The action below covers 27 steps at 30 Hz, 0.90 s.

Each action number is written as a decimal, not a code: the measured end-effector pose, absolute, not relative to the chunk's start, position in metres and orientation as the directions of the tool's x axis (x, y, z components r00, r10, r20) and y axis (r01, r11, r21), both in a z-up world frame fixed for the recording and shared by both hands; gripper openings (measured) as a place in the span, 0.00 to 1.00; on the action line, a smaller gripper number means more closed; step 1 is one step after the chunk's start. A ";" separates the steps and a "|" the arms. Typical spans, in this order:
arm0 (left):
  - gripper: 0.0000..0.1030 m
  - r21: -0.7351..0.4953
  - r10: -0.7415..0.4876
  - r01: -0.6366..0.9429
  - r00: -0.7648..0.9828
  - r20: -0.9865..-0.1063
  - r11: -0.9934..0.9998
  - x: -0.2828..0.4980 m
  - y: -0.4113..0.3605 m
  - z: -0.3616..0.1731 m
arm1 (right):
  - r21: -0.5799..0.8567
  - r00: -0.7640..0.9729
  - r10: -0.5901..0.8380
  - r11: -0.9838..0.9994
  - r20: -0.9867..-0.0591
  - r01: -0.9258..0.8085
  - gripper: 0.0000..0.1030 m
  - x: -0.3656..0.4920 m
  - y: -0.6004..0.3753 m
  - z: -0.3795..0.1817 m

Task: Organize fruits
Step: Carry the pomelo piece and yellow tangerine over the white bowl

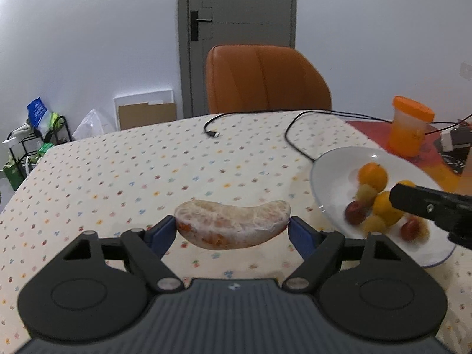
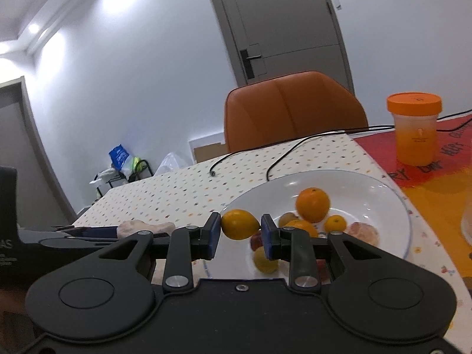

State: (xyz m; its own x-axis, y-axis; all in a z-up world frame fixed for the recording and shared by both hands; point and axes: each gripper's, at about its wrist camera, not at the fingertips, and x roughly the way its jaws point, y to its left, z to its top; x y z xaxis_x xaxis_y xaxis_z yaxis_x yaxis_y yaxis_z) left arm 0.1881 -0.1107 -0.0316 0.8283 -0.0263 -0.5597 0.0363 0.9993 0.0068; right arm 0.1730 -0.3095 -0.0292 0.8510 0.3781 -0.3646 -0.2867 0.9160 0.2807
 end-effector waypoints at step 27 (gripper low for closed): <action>0.80 -0.056 -0.245 0.257 0.801 -0.546 0.965 0.185 -0.181 -0.021 | 0.279 0.885 0.262 0.947 -0.385 -0.159 0.27 0.165 -0.373 -0.036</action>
State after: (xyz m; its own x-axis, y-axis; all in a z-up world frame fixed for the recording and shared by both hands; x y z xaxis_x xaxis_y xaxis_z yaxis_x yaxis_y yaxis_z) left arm 0.1855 -0.1815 -0.0206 0.8014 -0.2448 -0.5458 0.2568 0.9648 -0.0557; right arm 0.1648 -0.3731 -0.0362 0.8851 0.2620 -0.3846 -0.1593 0.9471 0.2786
